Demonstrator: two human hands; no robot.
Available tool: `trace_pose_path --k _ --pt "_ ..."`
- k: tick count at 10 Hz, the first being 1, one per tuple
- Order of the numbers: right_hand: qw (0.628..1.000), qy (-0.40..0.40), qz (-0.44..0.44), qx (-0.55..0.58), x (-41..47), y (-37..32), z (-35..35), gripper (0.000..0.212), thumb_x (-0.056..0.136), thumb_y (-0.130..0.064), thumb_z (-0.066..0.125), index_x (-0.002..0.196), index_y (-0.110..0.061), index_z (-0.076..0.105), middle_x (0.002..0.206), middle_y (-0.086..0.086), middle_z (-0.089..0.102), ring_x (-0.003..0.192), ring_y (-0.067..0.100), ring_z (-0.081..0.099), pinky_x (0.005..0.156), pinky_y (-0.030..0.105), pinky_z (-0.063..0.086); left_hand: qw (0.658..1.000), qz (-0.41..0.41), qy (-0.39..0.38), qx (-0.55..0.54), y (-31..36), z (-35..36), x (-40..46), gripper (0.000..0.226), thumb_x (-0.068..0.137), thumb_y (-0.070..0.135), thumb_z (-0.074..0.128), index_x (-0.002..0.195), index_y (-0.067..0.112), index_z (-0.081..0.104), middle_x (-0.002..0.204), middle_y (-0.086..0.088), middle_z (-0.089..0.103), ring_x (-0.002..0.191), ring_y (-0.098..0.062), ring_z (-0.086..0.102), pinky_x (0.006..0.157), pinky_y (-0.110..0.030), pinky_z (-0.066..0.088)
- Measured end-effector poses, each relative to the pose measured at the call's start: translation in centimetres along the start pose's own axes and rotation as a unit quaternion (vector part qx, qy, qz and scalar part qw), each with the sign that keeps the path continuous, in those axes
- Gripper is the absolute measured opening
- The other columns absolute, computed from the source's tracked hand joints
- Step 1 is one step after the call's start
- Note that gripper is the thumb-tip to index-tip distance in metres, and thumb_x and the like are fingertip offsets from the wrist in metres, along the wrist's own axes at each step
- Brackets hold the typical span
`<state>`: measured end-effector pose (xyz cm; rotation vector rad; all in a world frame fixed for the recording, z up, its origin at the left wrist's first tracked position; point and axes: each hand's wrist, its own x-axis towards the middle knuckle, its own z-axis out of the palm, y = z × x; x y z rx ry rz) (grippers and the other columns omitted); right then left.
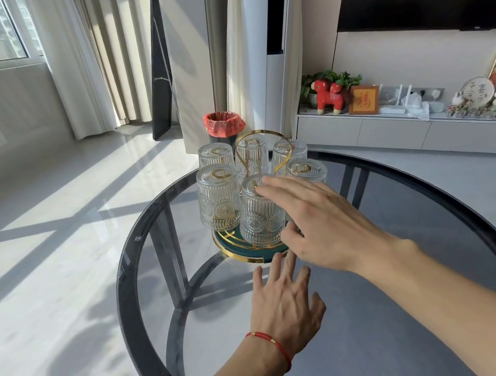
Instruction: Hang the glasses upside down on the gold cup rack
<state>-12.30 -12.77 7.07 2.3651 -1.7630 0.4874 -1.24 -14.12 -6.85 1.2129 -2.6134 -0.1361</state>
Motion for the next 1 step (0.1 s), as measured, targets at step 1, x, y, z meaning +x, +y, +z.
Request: trace_pose_path --k 1 --pt "0.999 0.029 0.01 0.014 -1.42 -0.35 -0.96 0.067 0.088 -0.008 0.055 0.153 -0.02 0.046 0.162 0.0 0.041 0.149 0.016 0.034 0.121 0.033 0.024 1.0 0.027 0.006 -0.003 0.16 -0.25 -0.56 0.049 0.093 0.039 0.039 0.137 0.02 0.049 0.158 -0.008 0.036 0.145 -0.029 0.028 0.115 -0.051 0.029"
